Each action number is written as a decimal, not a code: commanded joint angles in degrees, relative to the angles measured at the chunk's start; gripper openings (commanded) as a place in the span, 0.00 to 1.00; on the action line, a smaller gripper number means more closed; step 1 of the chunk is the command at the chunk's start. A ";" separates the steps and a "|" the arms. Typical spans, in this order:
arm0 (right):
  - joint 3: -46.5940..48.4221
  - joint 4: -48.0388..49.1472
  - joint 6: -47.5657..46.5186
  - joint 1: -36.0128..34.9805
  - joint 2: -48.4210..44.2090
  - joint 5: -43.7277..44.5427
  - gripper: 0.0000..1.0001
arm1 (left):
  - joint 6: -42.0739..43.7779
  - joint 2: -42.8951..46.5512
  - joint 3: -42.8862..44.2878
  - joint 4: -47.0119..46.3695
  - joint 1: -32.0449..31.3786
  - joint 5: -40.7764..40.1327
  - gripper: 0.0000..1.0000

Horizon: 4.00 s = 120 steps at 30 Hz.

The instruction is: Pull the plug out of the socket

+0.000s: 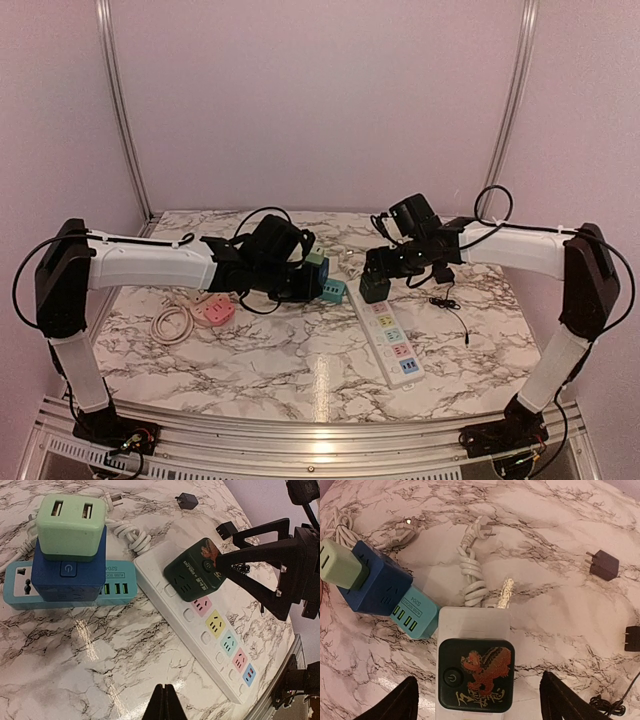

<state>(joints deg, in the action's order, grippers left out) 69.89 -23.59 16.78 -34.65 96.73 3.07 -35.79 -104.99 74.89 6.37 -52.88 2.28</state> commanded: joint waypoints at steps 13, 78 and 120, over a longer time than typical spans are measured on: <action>1.02 -1.92 0.40 -2.22 5.03 3.28 0.66 | -0.34 -3.26 1.65 -2.59 -0.33 1.75 0.00; 6.73 -5.32 22.62 -10.08 10.91 8.54 0.08 | -9.01 -23.86 6.38 -7.70 -4.26 7.69 0.00; 5.34 -4.82 22.43 -9.82 3.57 11.41 0.07 | -10.88 -26.11 5.55 -3.76 -3.80 5.63 0.00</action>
<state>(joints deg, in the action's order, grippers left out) 74.30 -27.42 38.28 -43.24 104.55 15.75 -46.78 -125.89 82.76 -7.51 -57.10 10.50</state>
